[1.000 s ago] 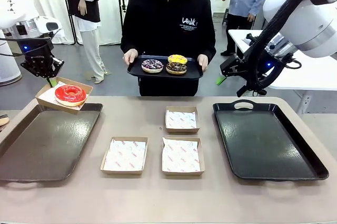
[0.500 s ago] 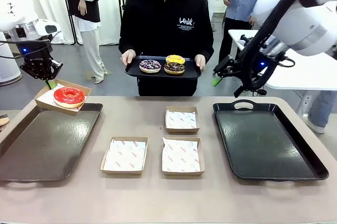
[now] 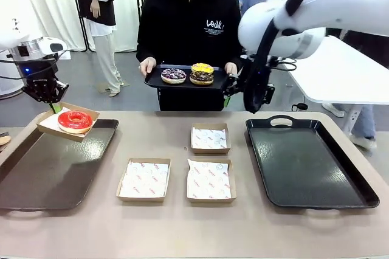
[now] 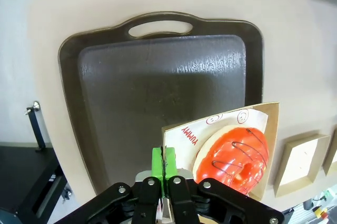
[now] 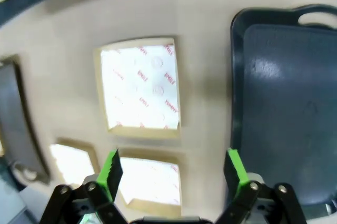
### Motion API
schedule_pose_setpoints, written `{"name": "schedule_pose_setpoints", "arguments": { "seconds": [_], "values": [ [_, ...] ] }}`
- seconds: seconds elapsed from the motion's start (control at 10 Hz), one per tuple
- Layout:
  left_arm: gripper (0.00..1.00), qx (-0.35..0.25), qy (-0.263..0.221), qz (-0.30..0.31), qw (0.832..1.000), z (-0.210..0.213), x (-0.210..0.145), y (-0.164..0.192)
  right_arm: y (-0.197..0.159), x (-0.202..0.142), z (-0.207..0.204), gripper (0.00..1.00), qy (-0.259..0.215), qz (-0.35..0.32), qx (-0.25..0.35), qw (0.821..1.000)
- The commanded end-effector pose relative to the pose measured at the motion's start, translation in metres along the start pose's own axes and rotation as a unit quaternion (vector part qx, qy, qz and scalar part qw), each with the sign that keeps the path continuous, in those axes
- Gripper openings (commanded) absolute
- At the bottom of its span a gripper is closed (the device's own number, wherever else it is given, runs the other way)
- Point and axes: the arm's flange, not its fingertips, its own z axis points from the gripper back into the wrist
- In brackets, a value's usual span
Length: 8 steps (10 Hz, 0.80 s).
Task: Individually package the donuts and arrange them on the tray.
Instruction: Place the picked Paper togo box on the Handle tray while simultaneously picking up another Paper togo box from the table with the other hand.
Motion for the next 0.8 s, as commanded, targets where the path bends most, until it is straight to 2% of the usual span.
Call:
{"name": "schedule_pose_setpoints", "arguments": {
  "seconds": [0.0,0.3,0.7],
  "values": [
    [0.01,0.003,-0.006,-0.005,1.0,0.009,-0.003,-0.005,0.025,0.026,-0.015,1.0,0.012,-0.011,-0.033,0.999],
    [0.01,0.003,-0.006,-0.005,1.0,0.009,-0.003,-0.005,0.036,0.034,-0.056,1.0,0.0,-0.014,-0.06,0.998],
    [0.01,0.003,-0.006,-0.005,1.0,0.009,-0.003,-0.005,0.025,0.013,-0.085,1.0,-0.014,0.014,-0.059,0.998]
  ]
}}
